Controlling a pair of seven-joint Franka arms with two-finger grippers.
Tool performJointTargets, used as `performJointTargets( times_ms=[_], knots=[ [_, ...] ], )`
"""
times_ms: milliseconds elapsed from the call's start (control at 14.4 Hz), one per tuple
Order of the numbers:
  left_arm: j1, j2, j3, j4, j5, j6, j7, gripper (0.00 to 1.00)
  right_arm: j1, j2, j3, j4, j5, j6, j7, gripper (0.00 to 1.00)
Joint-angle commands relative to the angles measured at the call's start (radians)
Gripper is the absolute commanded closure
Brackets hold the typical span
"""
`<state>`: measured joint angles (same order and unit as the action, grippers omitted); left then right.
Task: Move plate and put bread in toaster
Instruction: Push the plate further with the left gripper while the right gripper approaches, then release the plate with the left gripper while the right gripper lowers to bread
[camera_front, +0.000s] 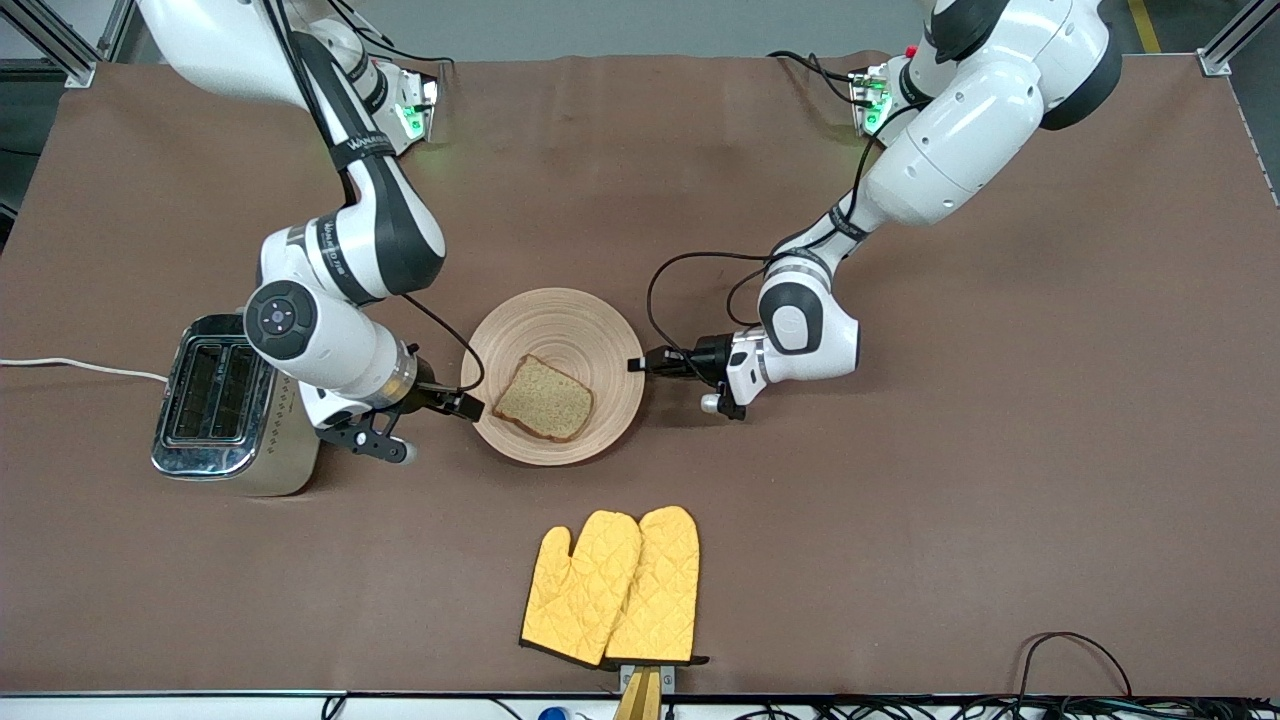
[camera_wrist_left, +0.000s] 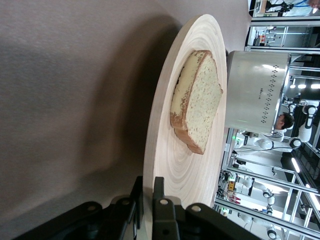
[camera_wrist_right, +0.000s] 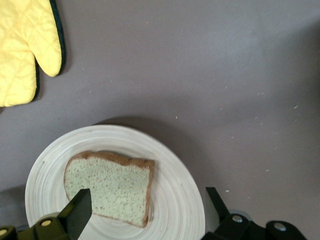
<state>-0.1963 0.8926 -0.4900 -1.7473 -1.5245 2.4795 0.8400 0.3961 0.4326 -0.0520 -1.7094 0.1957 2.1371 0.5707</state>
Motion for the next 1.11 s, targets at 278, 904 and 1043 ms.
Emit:
performJointTargets(
  times_ms=[278, 904, 1043],
  knots=[
    [-0.012, 0.023, -0.016, 0.046, -0.034, 0.022, 0.018, 0.00, 0.059, -0.015, -0.008, -0.154, 0.056, 0.184, 0.023, 0.09],
    [-0.006, -0.119, 0.024, -0.014, 0.439, 0.162, -0.445, 0.00, 0.101, 0.004, -0.009, -0.291, 0.062, 0.366, 0.052, 0.43],
    [-0.005, -0.168, 0.059, -0.027, 0.657, 0.159, -0.655, 0.00, 0.113, 0.009, -0.009, -0.308, 0.062, 0.392, 0.052, 0.49]
  ],
)
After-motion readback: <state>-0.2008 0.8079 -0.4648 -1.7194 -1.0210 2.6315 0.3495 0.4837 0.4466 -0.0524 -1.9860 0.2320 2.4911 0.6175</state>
